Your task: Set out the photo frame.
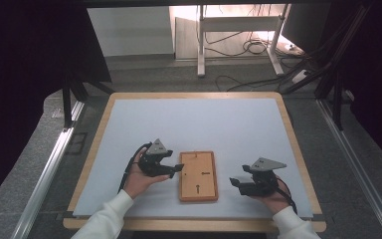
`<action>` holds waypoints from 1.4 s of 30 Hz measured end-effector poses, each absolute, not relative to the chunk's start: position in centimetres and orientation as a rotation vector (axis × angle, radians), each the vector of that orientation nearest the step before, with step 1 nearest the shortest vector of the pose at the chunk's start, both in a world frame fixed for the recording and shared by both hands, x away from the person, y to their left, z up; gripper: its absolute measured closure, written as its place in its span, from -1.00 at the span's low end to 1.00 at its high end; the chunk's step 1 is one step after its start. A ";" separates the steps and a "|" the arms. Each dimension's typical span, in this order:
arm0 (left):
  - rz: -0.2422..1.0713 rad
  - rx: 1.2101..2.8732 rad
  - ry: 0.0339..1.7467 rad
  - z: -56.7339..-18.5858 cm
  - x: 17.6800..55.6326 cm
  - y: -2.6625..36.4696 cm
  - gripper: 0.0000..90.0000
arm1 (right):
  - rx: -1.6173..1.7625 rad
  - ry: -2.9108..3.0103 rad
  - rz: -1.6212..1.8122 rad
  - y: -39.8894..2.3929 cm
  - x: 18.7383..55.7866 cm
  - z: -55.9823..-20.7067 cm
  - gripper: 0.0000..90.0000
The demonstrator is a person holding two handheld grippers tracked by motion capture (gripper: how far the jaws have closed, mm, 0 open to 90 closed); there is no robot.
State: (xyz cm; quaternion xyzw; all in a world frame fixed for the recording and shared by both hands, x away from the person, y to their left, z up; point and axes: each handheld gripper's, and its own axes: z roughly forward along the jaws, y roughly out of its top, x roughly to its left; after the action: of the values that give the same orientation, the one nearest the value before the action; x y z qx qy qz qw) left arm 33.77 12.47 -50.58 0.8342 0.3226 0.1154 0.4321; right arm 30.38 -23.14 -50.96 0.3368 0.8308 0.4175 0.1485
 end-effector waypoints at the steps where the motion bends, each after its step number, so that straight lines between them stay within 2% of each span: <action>1: 0.287 2.081 0.799 -50.6 33.9 12.3 -0.36 | 0.968 2.390 1.199 -23.1 30.4 -51.0 -0.35; 14: 0.293 2.145 0.693 -51.5 36.8 8.2 -0.16 | 0.968 2.393 1.191 -22.8 30.2 -51.2 -0.36; 18: 0.278 2.146 0.691 -51.8 37.6 7.7 -0.02 | 0.980 2.391 1.219 -22.6 30.2 -51.1 -0.36; 22: 0.269 2.144 0.695 -52.1 38.3 7.4 0.22 | 0.968 2.400 1.219 -22.3 30.0 -51.2 -0.36; 32: 0.275 2.142 0.692 -52.5 38.7 7.5 0.39 | 0.965 2.406 1.222 -22.0 29.9 -51.2 -0.36; 42: 0.248 2.137 0.681 -52.6 38.9 7.0 0.80 | 0.953 2.407 1.216 -22.1 29.8 -51.2 -0.36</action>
State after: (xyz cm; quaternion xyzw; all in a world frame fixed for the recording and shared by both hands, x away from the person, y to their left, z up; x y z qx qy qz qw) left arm 38.91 6.97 -52.60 0.8558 0.2729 0.0994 0.4281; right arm 29.80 -22.08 -51.16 0.3298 0.8334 0.4208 0.1403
